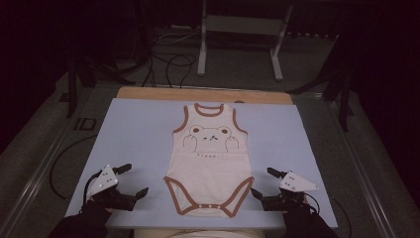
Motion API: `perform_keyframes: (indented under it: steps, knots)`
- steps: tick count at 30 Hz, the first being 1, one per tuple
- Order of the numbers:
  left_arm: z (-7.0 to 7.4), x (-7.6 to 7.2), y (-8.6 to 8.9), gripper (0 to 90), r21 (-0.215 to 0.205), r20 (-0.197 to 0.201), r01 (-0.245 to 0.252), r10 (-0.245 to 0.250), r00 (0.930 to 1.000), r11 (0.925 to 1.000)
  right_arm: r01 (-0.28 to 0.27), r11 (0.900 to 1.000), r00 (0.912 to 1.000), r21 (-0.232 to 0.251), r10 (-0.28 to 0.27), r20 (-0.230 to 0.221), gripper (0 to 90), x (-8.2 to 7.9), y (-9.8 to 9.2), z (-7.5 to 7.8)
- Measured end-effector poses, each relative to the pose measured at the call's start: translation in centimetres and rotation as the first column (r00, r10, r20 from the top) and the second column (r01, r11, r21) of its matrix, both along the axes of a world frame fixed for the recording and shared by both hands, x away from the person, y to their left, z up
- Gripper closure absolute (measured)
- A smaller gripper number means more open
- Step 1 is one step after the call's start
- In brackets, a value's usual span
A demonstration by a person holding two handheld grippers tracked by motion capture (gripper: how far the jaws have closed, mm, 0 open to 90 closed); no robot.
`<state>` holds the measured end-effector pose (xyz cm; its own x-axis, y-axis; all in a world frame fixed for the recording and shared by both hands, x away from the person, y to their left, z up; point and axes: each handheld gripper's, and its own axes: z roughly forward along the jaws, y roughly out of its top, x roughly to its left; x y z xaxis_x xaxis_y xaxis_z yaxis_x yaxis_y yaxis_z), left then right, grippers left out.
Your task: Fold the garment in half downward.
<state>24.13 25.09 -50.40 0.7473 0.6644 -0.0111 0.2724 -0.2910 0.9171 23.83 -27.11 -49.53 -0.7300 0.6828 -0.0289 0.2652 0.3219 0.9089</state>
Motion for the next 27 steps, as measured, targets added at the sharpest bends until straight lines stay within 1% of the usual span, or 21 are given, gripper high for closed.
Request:
perform_keyframes:
  steps: [6, 9, 12, 16, 18, 21, 23, 25, 26, 27]
  knots:
    - [0.0, 0.0, 0.0, 0.0, -0.005, -0.007, 0.000, 0.000, 1.0000, 1.0000, 0.007, 1.000, 1.0000, -0.004, -0.007, -0.006, 9.0, -0.1, 0.1, 0.3]
    - [0.0, 0.0, -0.1, 0.0, -0.001, -0.006, 0.000, 0.000, 1.0000, 1.0000, 0.012, 1.000, 0.9999, 0.002, -0.012, -0.008, 8.9, 0.0, 0.2, 0.2]
    - [0.0, -0.1, 0.0, 0.0, 0.000, -0.005, 0.002, -0.002, 1.0000, 1.0000, 0.000, 1.000, 0.9999, -0.004, 0.000, -0.016, 8.9, 0.1, 0.3, 0.1]
    - [0.1, -0.2, 0.1, 0.0, -0.018, -0.008, -0.005, 0.005, 1.0000, 0.9998, -0.008, 1.000, 0.9999, -0.016, 0.008, -0.010, 8.9, 0.3, 0.6, 0.0]
    - [0.1, -0.3, 0.1, 0.0, -0.013, -0.010, -0.006, 0.005, 0.9999, 0.9999, -0.011, 1.000, 0.9999, -0.023, 0.011, -0.012, 8.9, 0.3, 0.6, 0.0]
    - [0.3, -0.3, 0.1, 0.0, -0.011, -0.014, -0.002, 0.002, 0.9999, 0.9999, -0.010, 1.000, 0.9999, -0.016, 0.010, -0.007, 8.9, 0.3, 0.7, 0.2]
    - [0.5, -0.3, 0.1, 0.0, -0.019, -0.009, 0.000, 0.000, 1.0000, 0.9998, -0.006, 1.000, 0.9999, -0.022, 0.006, 0.008, 8.9, 0.2, 0.9, 0.5]
    - [0.7, -0.3, 0.0, 0.0, -0.015, -0.006, 0.001, -0.001, 1.0000, 0.9999, -0.004, 1.000, 1.0000, -0.015, 0.004, 0.004, 8.9, 0.1, 0.9, 0.6]
    - [0.8, -0.2, 0.0, 0.0, -0.011, -0.013, 0.009, -0.009, 0.9999, 0.9999, -0.007, 1.000, 0.9999, -0.018, 0.008, 0.014, 8.9, 0.0, 0.9, 0.7]
    - [1.0, -0.2, -0.1, 0.0, -0.018, -0.019, 0.017, -0.018, 0.9997, 0.9997, -0.023, 1.000, 0.9997, 0.021, 0.023, 0.007, 8.9, -0.2, 0.9, 1.1]
